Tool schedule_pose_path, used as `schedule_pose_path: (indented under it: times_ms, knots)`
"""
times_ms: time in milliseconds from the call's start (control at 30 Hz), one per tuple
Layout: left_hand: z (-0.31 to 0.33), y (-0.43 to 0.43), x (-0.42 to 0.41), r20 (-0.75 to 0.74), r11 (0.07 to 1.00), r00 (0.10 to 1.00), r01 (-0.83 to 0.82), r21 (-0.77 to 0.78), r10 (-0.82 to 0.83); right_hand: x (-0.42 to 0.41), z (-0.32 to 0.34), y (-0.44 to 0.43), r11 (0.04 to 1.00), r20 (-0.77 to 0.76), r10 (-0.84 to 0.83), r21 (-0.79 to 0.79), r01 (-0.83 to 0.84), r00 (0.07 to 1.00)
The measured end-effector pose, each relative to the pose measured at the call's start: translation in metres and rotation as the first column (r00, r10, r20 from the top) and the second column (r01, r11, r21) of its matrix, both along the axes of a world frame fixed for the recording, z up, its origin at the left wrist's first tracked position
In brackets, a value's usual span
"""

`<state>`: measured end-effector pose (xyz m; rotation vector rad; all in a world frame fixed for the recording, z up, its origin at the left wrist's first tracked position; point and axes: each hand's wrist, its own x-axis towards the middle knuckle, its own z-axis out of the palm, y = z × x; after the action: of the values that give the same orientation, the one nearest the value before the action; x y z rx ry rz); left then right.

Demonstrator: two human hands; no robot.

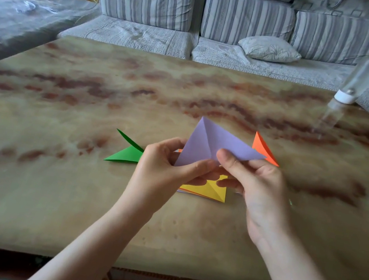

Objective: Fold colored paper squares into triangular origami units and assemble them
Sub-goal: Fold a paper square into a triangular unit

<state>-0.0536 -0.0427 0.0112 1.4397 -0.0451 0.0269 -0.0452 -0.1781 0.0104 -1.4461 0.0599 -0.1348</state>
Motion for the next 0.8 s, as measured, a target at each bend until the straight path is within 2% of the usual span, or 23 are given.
schedule_pose_path:
  times_ms: [133, 300, 400, 533, 667, 800]
  knots:
    - [-0.002, 0.008, 0.001, -0.015, 1.000, 1.000, -0.014, 0.009, 0.014, 0.005, 0.002, -0.009, 0.997, -0.007, -0.075, 0.017, 0.075, 0.997]
    - [-0.002, 0.027, 0.001, -0.016, 0.995, 0.996, -0.093, -0.029, 0.093, 0.011, 0.014, -0.033, 0.981, 0.022, -0.150, 0.131, 0.146, 0.989]
    - [-0.001, 0.030, 0.001, -0.016, 0.994, 0.995, -0.099, -0.038, 0.098, 0.009, 0.012, -0.031, 0.991, 0.013, -0.102, 0.092, 0.101, 0.995]
    - [0.000, 0.019, -0.001, -0.053, 0.998, 0.998, -0.039, -0.052, 0.036, 0.006, 0.005, -0.021, 0.996, 0.011, -0.073, -0.058, 0.073, 0.997]
    - [-0.002, 0.010, -0.002, -0.061, 1.000, 0.998, 0.008, 0.013, -0.007, 0.002, 0.005, -0.012, 0.998, 0.075, -0.020, -0.053, 0.024, 0.997]
    - [-0.007, 0.014, 0.001, -0.024, 0.999, 0.999, -0.022, 0.035, 0.022, 0.006, 0.004, -0.017, 0.995, 0.097, -0.084, -0.045, 0.089, 0.992]
